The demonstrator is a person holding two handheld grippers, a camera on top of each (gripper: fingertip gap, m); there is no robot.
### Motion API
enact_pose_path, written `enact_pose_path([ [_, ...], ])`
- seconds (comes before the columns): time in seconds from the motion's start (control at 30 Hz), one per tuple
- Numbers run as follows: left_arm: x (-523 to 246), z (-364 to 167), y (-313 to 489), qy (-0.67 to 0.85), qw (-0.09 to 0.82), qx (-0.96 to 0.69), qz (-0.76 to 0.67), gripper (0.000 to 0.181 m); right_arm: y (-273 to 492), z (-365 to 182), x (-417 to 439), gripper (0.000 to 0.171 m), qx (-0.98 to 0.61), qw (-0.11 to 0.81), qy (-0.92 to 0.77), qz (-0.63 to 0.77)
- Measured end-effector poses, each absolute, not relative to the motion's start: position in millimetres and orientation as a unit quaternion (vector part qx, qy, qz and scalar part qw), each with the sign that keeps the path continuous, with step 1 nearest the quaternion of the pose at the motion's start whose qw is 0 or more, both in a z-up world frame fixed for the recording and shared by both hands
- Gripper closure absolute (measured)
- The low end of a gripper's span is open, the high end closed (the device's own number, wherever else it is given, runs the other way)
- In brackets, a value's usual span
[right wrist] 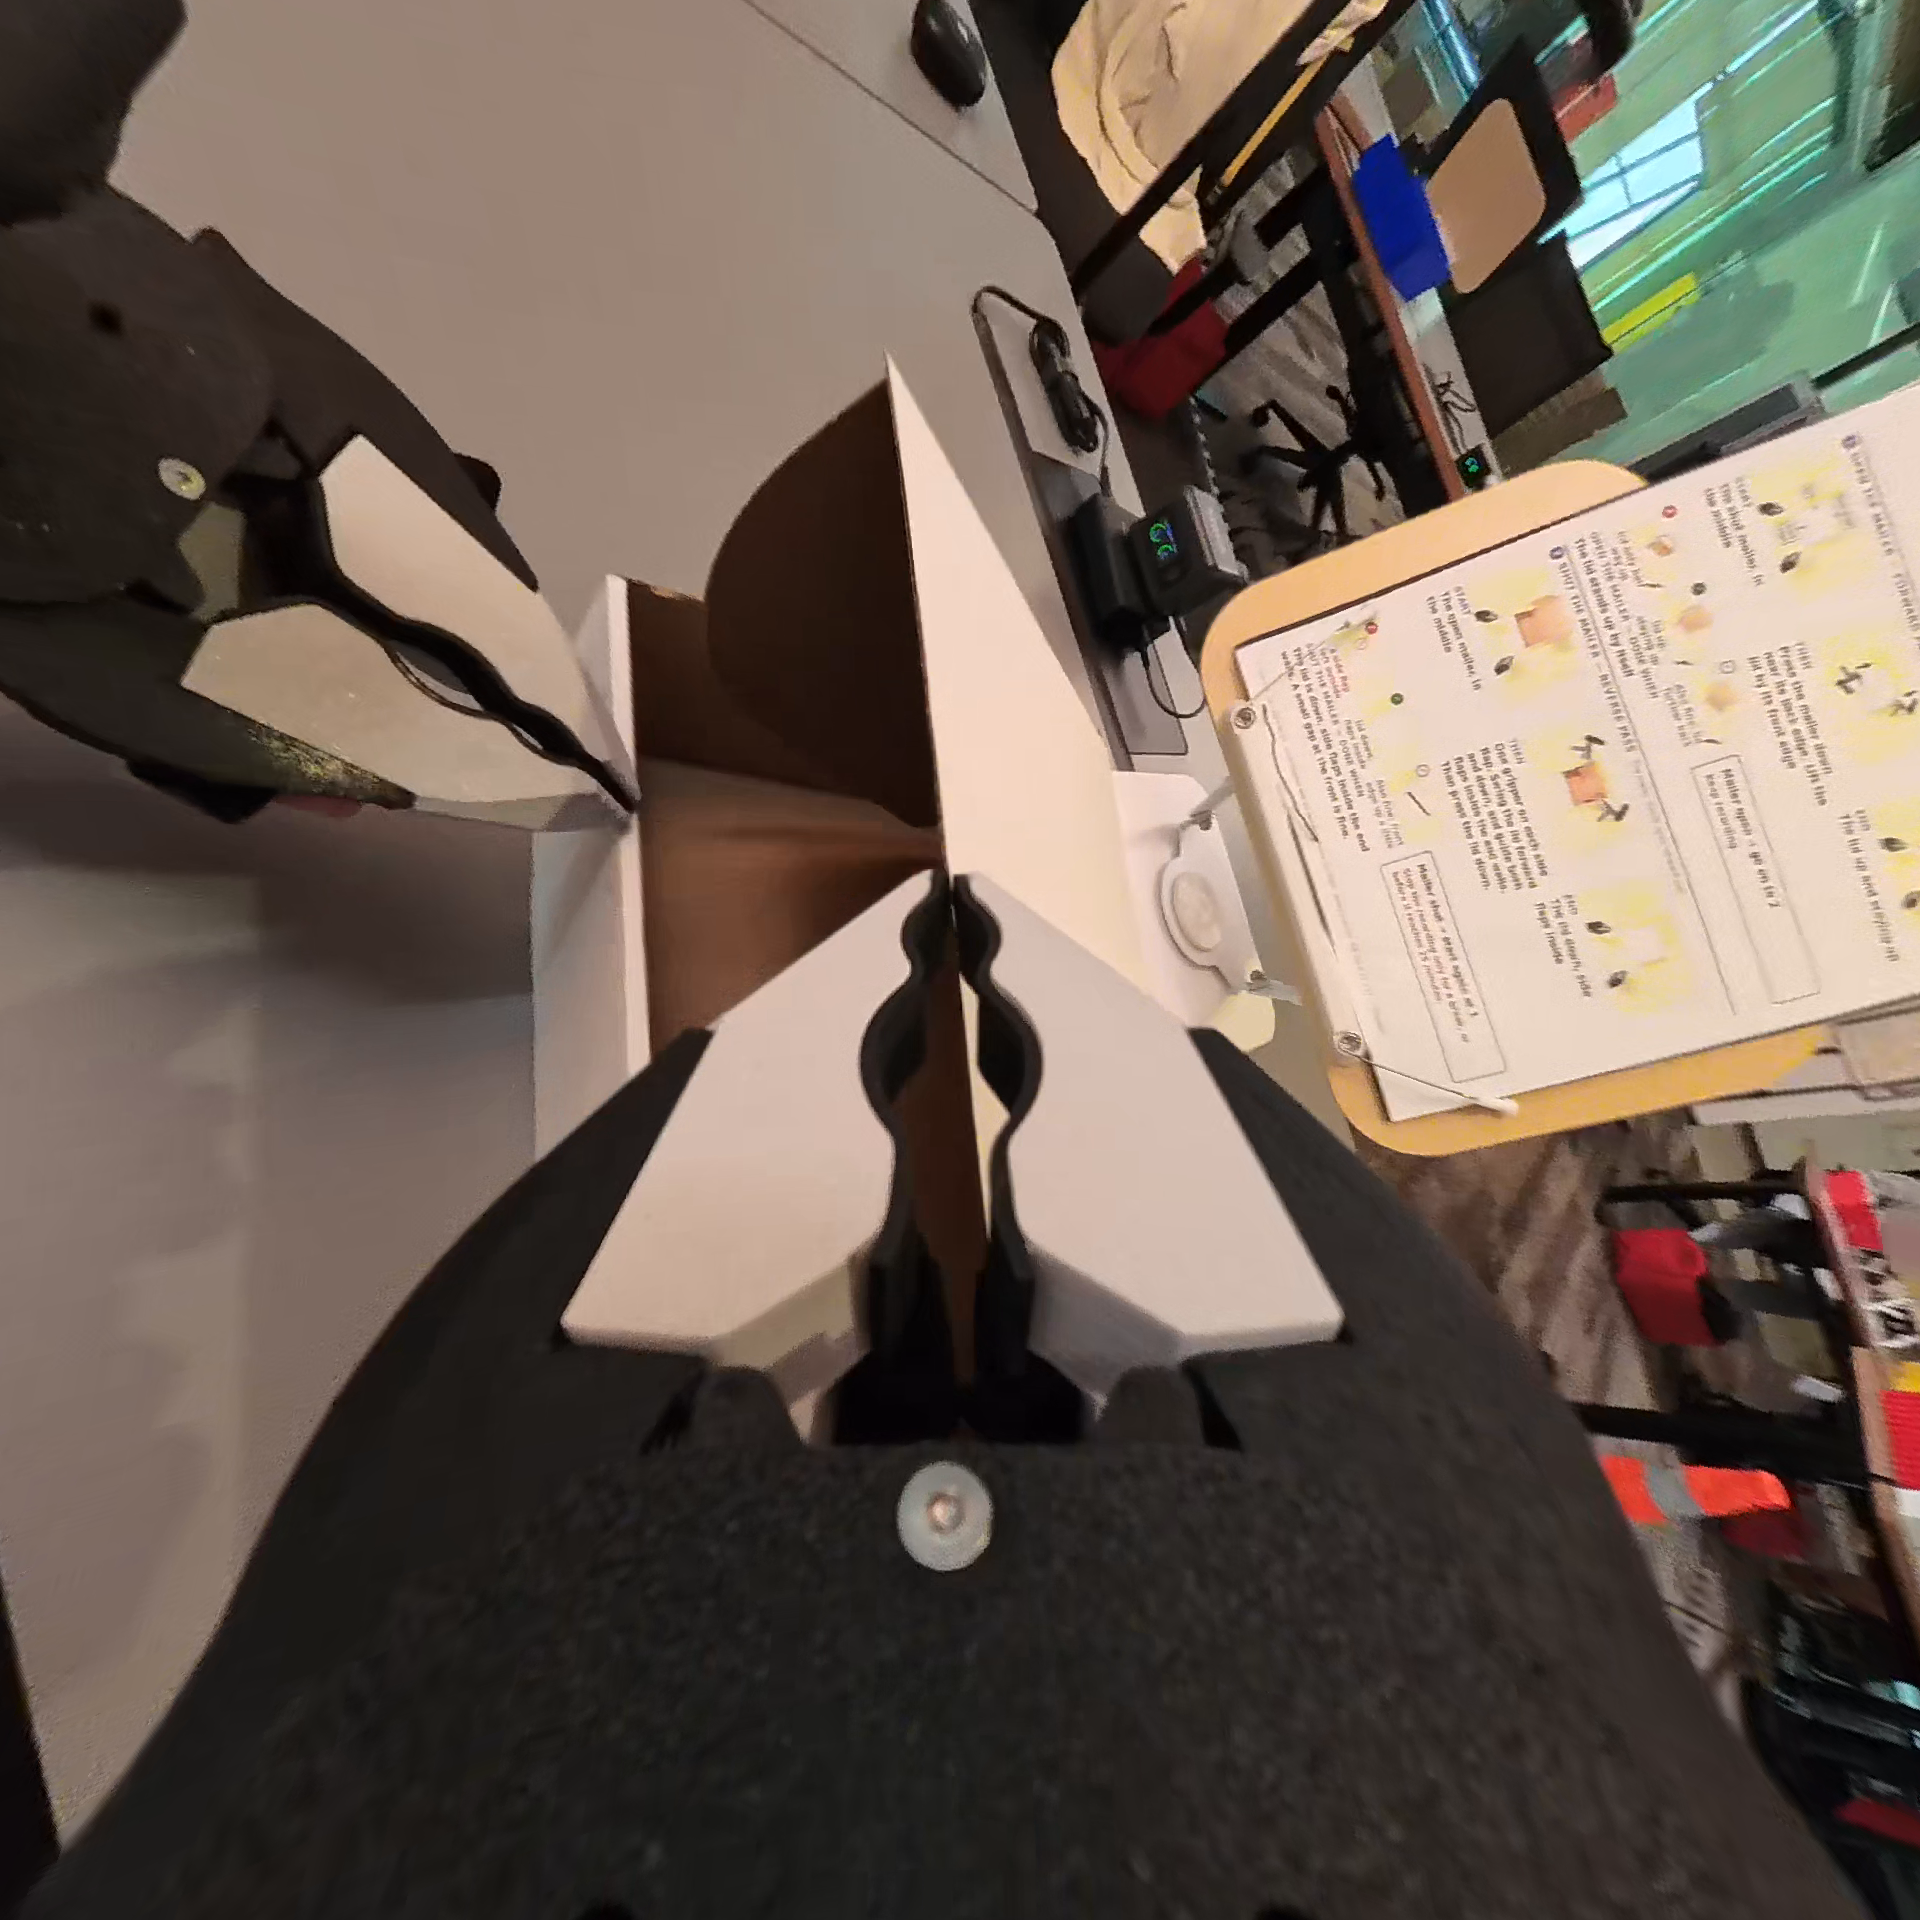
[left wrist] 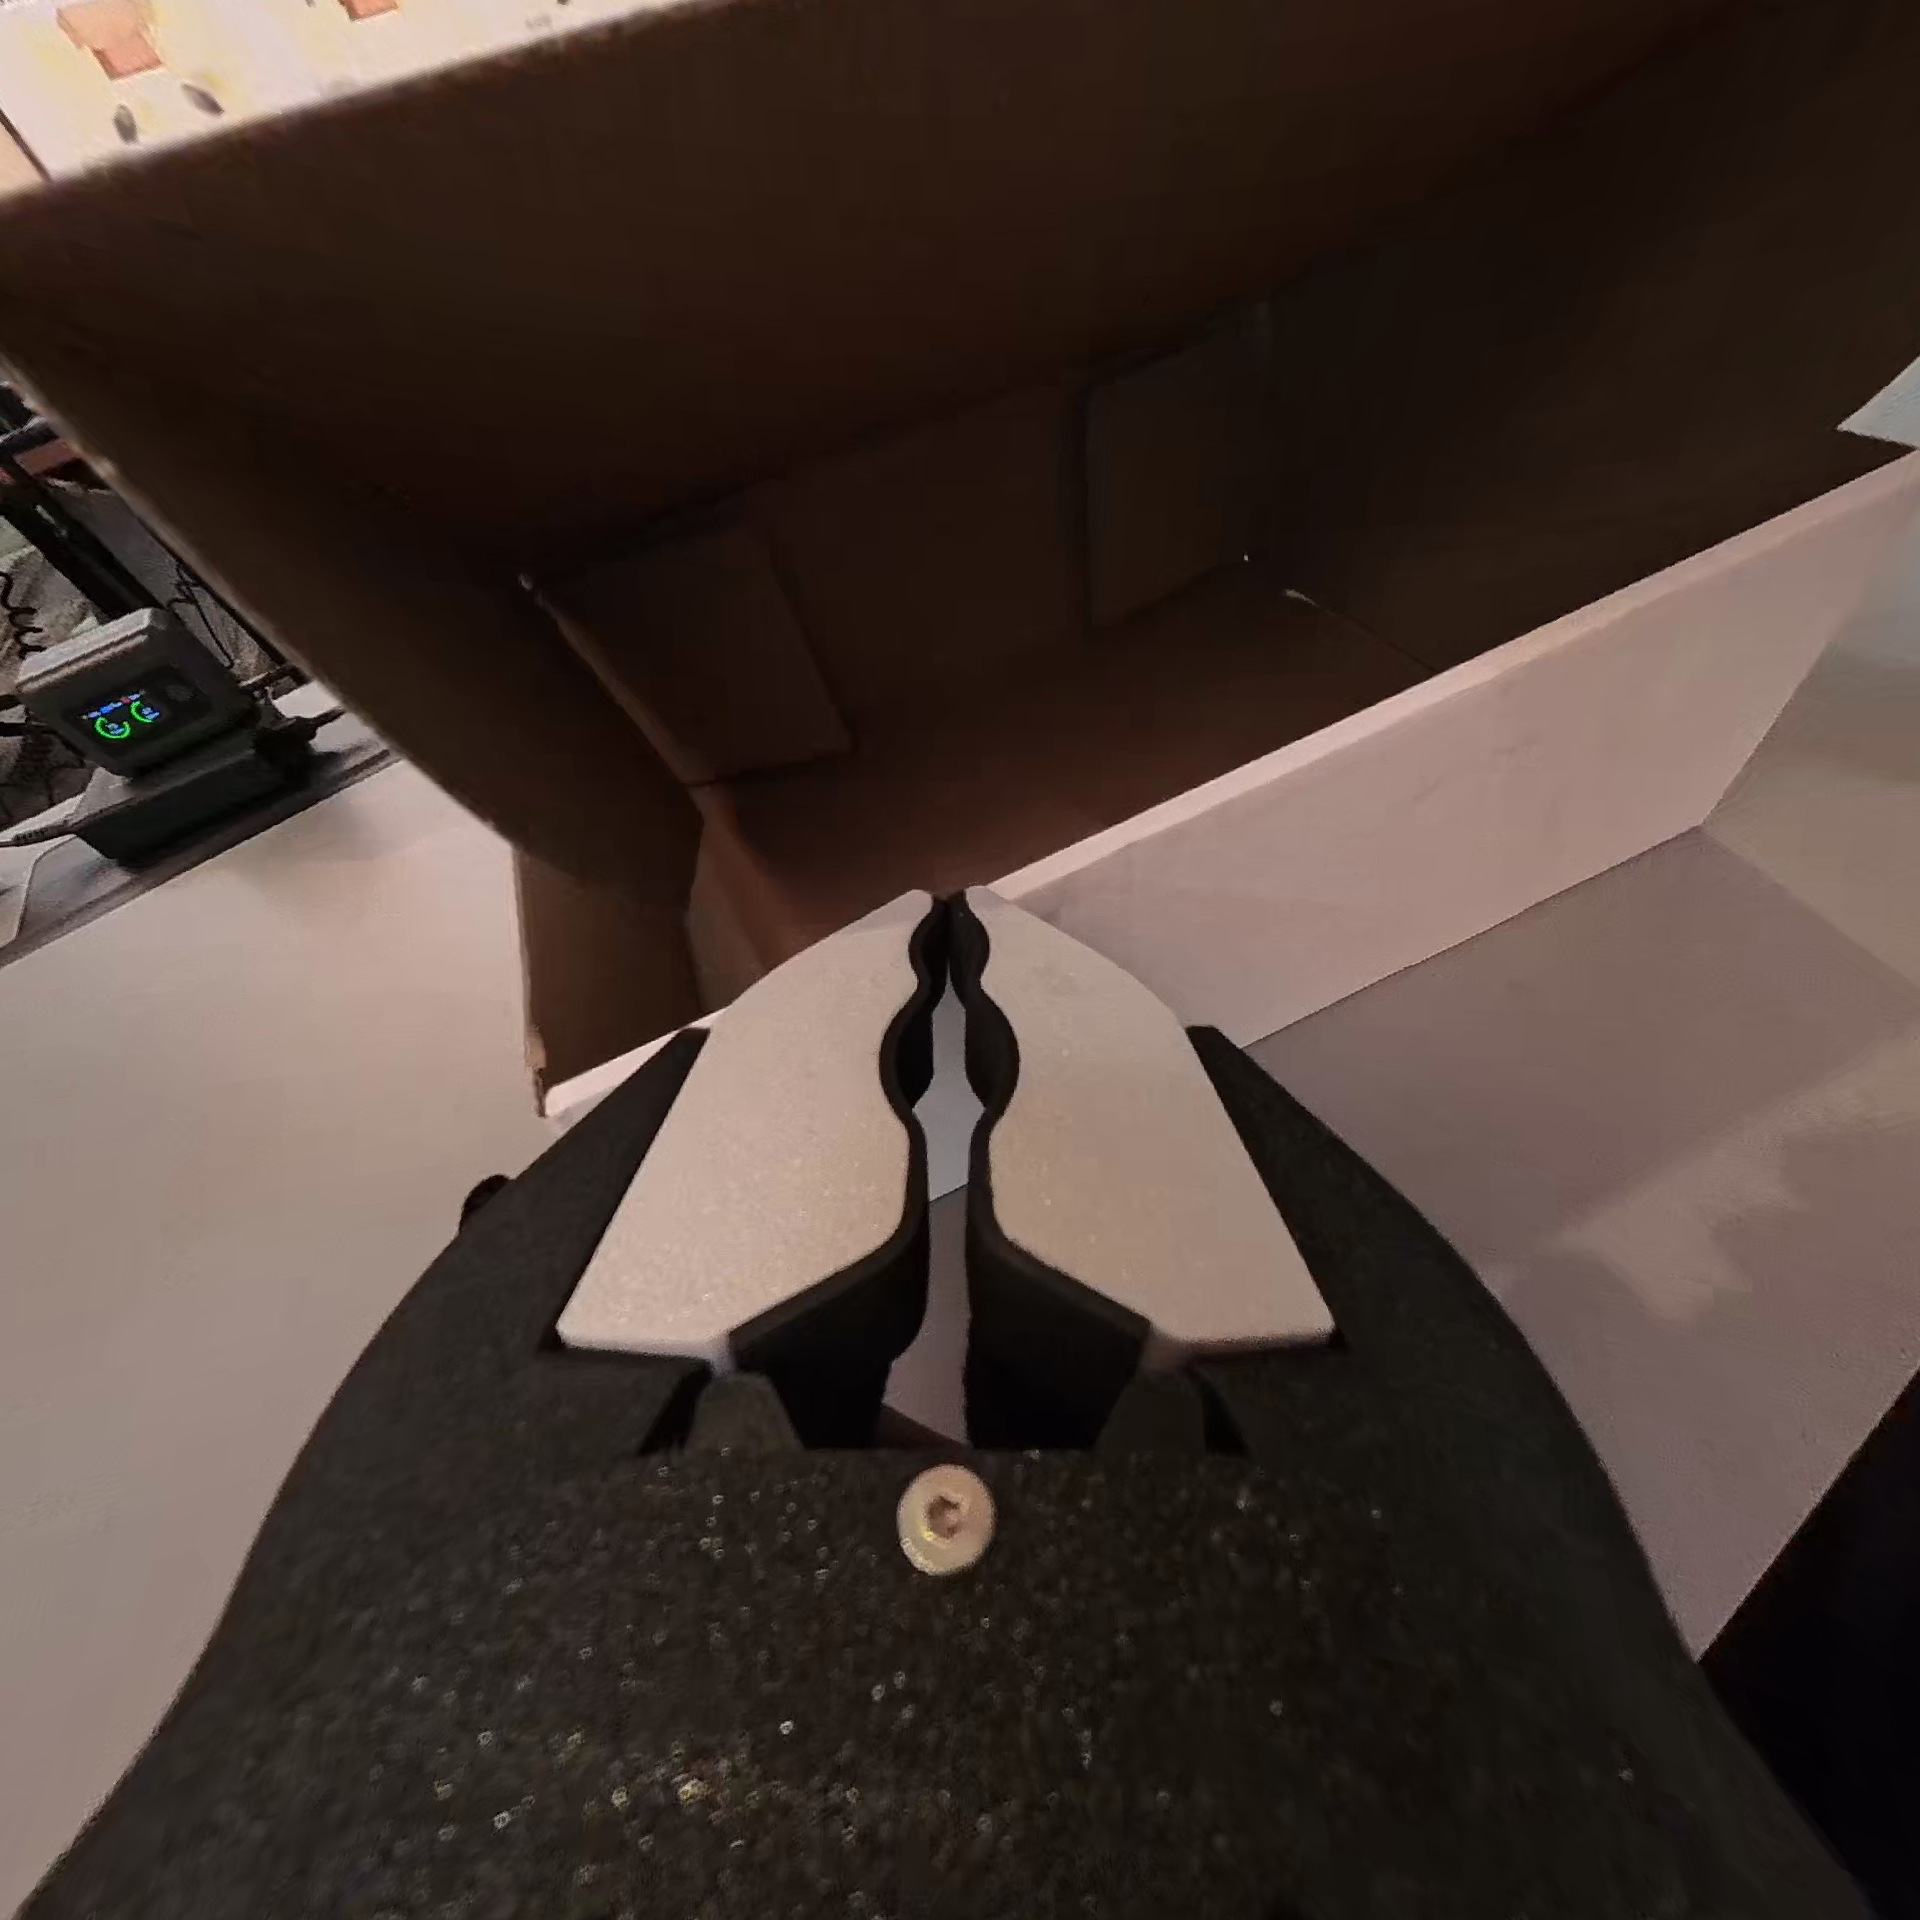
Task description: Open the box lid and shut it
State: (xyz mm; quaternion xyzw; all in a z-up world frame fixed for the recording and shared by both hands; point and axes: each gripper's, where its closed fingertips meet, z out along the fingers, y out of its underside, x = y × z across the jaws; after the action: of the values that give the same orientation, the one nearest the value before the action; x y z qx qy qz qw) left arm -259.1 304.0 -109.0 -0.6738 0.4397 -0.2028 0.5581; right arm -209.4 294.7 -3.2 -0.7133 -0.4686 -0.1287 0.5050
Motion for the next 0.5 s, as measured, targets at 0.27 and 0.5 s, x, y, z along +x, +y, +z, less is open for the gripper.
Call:
enact_pose_path([
  [0.27, -299, -62, 326, 0.344, 0.629, -0.663, -0.217, 0.156, 263, 3, -167, 0.132, -0.711, 0.539, -0.386, -0.235],
  [0.5, -335, -72, 355, 0.327, 0.582, -0.697, -0.262, 0.139, 192, -21, -92, 0.122, -0.761, 0.62, -0.17, -0.083],
])
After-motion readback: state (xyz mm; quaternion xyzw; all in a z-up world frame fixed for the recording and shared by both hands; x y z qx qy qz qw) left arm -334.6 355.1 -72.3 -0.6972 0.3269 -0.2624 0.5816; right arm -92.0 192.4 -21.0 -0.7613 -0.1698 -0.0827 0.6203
